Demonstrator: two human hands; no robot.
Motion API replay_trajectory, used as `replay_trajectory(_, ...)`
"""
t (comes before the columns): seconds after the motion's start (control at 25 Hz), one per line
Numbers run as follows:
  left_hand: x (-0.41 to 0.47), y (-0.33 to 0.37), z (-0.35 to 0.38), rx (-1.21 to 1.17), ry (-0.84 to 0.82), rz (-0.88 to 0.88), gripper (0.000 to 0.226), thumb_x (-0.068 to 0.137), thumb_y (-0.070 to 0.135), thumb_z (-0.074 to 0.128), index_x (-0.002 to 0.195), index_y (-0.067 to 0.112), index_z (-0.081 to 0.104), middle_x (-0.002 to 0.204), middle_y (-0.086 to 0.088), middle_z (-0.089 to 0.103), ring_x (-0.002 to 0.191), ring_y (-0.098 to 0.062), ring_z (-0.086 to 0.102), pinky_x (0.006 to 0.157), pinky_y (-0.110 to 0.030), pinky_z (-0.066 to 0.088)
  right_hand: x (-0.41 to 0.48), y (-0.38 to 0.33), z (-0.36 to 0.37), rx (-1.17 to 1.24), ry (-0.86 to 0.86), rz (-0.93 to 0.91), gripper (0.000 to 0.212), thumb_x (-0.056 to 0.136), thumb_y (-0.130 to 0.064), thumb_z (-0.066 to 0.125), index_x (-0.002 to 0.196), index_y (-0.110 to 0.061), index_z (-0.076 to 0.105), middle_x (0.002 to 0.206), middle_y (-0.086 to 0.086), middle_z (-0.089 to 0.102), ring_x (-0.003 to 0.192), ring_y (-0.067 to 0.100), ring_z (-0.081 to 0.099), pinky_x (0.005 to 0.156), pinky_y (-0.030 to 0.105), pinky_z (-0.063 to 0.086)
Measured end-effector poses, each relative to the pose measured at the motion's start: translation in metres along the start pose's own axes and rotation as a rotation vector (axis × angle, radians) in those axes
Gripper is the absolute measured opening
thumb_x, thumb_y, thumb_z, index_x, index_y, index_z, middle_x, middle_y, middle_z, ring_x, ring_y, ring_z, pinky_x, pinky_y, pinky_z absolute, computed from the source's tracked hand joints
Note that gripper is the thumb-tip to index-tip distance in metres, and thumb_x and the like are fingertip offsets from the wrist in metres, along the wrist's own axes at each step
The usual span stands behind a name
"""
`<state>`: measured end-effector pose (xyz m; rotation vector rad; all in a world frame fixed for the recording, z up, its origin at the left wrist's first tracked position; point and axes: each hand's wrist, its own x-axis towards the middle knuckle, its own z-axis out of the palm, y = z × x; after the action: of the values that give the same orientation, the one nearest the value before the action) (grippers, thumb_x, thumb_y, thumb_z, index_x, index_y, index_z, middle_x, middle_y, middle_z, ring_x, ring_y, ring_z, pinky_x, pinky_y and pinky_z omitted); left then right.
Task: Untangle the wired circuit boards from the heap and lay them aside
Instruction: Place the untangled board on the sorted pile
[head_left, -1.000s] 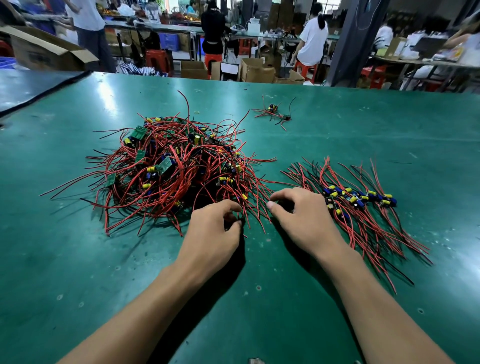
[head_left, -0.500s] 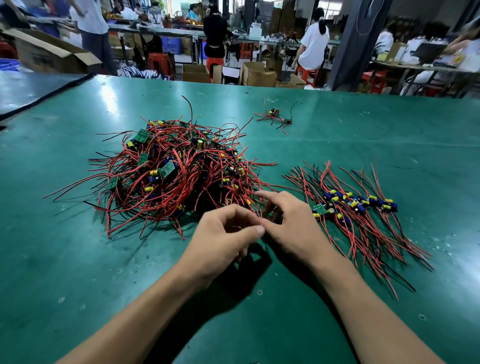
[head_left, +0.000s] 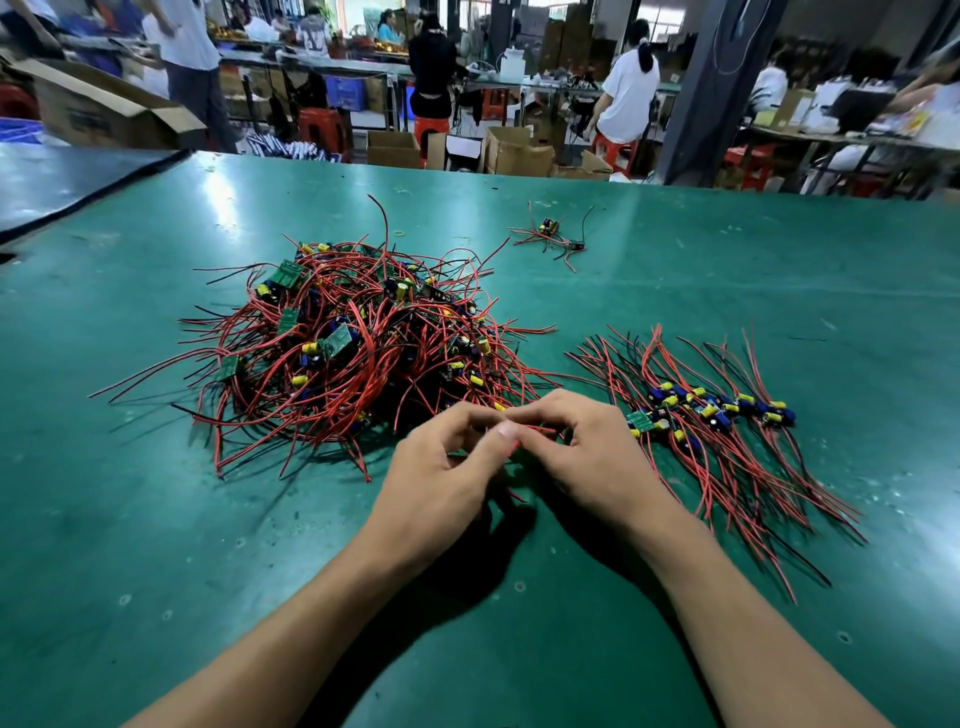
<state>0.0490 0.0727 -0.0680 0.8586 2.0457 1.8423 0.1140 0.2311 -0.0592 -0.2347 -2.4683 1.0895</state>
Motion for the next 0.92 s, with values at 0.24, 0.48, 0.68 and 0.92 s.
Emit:
replay_trajectory(0.24, 0.009, -0.006, -0.007, 0.227, 0.22, -0.101, 0.01, 0.087, 0.018, 0.069, 0.086, 0.028, 0.067, 0.08, 0.009, 0.071, 0.068, -0.009, 0.067, 0.067, -0.032, 0.054, 0.002, -0.004, -0.006, 0.448, -0.033, 0.089, 0.005, 0.089, -0.018, 0.075, 0.088, -0.016, 0.08, 0.065, -0.009, 0.066, 0.058, 0.0, 0.052, 0.058, 0.011, 0.038)
replay_trajectory(0.48, 0.011, -0.004, -0.007, 0.162, 0.199, -0.133, 0.006, 0.093, 0.021, 0.063, 0.088, 0.021, 0.067, 0.083, 0.002, 0.074, 0.062, -0.024, 0.07, 0.052, -0.03, 0.052, 0.004, -0.01, -0.028, 1.084, -0.019, 0.231, 0.011, 0.07, -0.025, 0.078, 0.069, -0.016, 0.073, 0.063, 0.001, 0.057, 0.059, 0.013, 0.05, 0.057, 0.025, 0.036)
replay_trajectory(0.68, 0.009, 0.005, -0.008, -0.125, 0.122, -0.239, 0.049, 0.101, 0.04, 0.047, 0.069, 0.007, 0.063, 0.061, -0.015, 0.066, 0.043, -0.027, 0.059, 0.041, -0.024, 0.043, -0.002, -0.016, -0.024, 1.02, -0.346, 0.216, 0.035, 0.06, -0.038, 0.09, 0.071, -0.011, 0.069, 0.062, 0.006, 0.053, 0.056, 0.015, 0.048, 0.053, 0.023, 0.039)
replay_trajectory(0.92, 0.012, 0.011, -0.009, -0.486, -0.117, -0.416, 0.03, 0.094, 0.026, 0.056, 0.099, 0.0, 0.068, 0.069, -0.014, 0.067, 0.046, -0.022, 0.059, 0.041, -0.026, 0.049, -0.007, -0.008, -0.032, 0.949, -0.659, 0.168, 0.03, 0.067, -0.033, 0.091, 0.086, -0.015, 0.075, 0.083, 0.003, 0.067, 0.068, 0.011, 0.058, 0.063, 0.019, 0.046)
